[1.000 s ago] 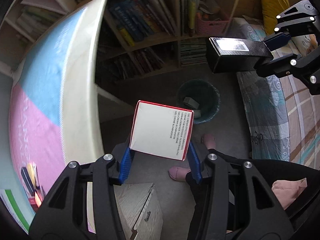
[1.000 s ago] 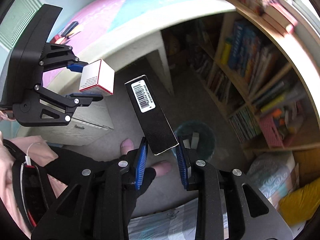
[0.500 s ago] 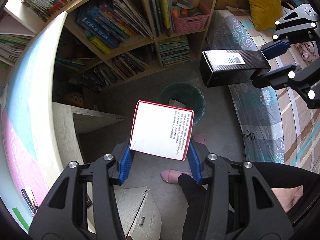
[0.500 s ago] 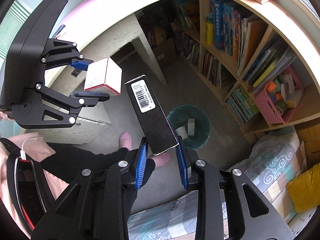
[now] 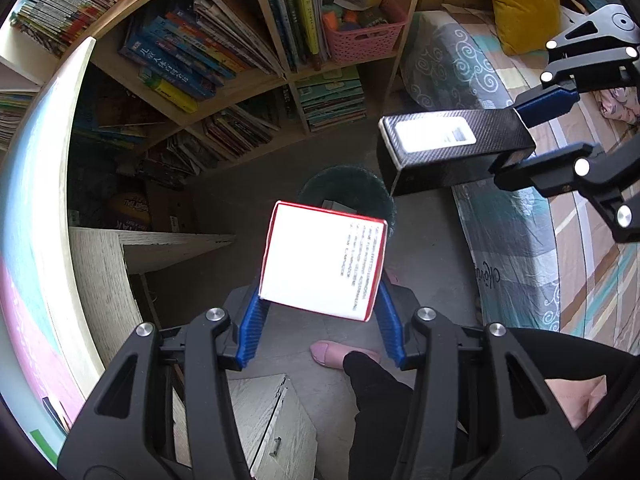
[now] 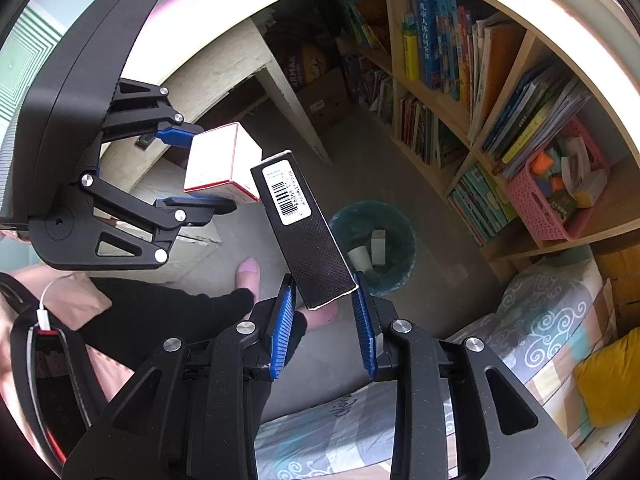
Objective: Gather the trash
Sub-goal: 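Open both tools to drop the boxes into the wastebasket, then move both tools back over the table toward the toothbrush package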
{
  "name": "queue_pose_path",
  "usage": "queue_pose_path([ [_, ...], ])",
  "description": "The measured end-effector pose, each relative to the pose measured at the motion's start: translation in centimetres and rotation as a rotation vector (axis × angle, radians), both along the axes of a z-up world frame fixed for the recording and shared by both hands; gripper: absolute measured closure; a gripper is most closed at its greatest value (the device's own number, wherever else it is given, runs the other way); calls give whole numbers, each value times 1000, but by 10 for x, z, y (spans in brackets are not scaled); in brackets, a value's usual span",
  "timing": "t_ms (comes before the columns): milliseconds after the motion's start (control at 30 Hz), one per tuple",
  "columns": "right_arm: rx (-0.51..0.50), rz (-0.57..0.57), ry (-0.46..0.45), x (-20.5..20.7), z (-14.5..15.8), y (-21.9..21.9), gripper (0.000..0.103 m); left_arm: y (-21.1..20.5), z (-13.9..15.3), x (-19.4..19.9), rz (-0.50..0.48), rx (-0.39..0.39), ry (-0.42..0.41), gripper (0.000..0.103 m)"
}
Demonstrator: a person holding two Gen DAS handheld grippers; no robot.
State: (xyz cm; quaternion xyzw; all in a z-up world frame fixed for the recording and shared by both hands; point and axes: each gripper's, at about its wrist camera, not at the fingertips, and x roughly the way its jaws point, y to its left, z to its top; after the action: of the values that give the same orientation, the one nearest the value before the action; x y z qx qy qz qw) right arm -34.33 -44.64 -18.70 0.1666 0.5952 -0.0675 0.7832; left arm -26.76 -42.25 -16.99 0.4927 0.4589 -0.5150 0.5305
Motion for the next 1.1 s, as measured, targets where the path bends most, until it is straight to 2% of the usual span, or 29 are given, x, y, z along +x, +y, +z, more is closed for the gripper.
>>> queue_pose_path([
  [67,-24,-9,-6,1,-1,-5,51,-6,-2,2,15,3,-12,18],
  [100,-34,-17,-13,0,0,-7,34,-9,-3,2,18,1,-22,14],
  [133,-37,-23,-22,0,1,-10,34,-11,-4,3,18,1,-32,12],
  [500,-30,-73,-17,-5,3,-37,34,-22,-4,5,-1,10,-34,11],
  [967,-37,-50,-5,9,5,-26,34,-9,9,25,42,-11,-22,11],
  [1100,-53,-14,-15,25,11,-16,31,6,18,41,84,-28,-32,11],
])
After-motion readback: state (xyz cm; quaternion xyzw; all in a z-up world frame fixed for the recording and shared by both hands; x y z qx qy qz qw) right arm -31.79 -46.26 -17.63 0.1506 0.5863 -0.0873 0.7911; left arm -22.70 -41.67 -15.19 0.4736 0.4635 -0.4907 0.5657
